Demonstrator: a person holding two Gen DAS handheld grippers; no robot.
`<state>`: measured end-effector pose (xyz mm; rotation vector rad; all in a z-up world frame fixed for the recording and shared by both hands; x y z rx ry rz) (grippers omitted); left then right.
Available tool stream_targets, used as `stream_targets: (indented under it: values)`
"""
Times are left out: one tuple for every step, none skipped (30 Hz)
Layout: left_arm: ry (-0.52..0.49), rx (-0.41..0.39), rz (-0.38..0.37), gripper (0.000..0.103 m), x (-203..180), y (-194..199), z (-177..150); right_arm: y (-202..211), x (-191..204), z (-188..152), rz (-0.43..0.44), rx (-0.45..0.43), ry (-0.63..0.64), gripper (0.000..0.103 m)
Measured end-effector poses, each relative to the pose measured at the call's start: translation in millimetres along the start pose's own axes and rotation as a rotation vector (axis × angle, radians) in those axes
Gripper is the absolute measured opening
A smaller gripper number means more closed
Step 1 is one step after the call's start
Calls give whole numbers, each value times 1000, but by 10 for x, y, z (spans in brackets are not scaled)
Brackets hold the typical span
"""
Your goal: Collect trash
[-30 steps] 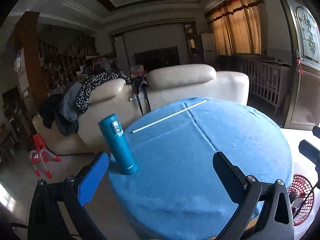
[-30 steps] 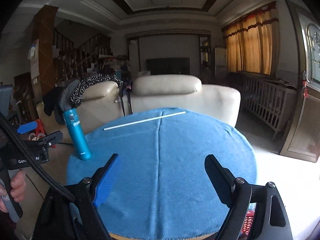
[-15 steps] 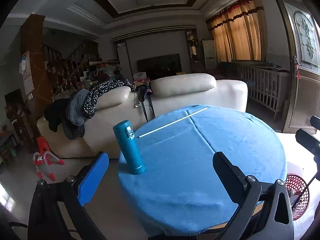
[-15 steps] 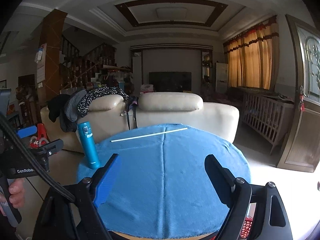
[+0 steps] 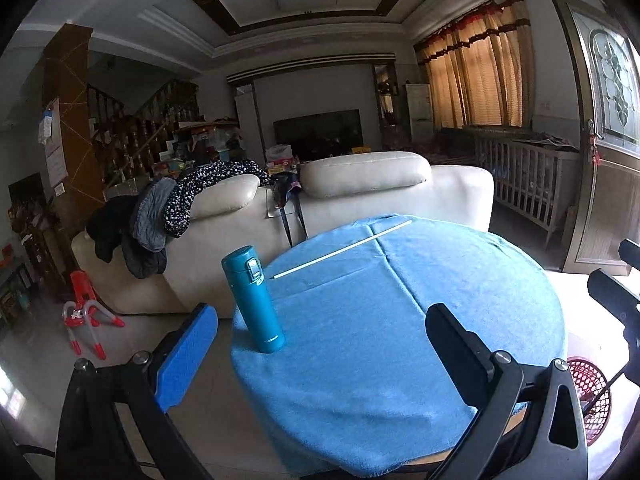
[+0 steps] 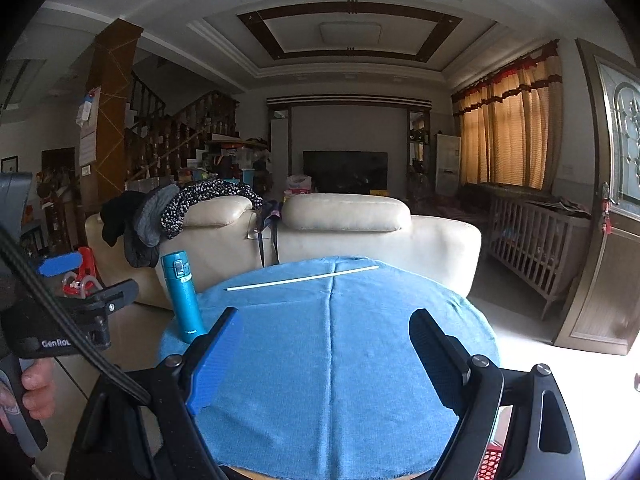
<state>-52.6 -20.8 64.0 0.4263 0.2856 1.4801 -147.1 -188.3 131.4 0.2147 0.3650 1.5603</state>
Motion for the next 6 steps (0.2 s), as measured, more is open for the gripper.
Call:
stream_targets:
  values:
    - [-1,3,-1,103,-14,-20,3,-20,-12,-1,-2,3,0,87]
    - [-2,7,2,103,-29,-52,5,-46,-32,-4,-1,6,-3,87]
    - [-1,9,3,103,-40,-77,16,-79,-47,-5,3,11,-10,87]
    - [-2,11,4,103,-48,-125,22,-120,-62,-2,8,16,-18,87]
    - [-1,13,11,103,-60,-177,25,-169,-81,-3,15,20,-26,87]
    - [0,19,15,103,-63,-222,30,-225,-97,-6,19,27,-27,87]
Point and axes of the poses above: each gripper's, at about its wrist camera, not at the fingertips, and y roughly against the way its jaws point, x to its left, z to its top, the point moved 7 cm from there along -y, roughly the way its jaws point, and after that the axes turned 4 degrees about y, right-handed, at the moved point
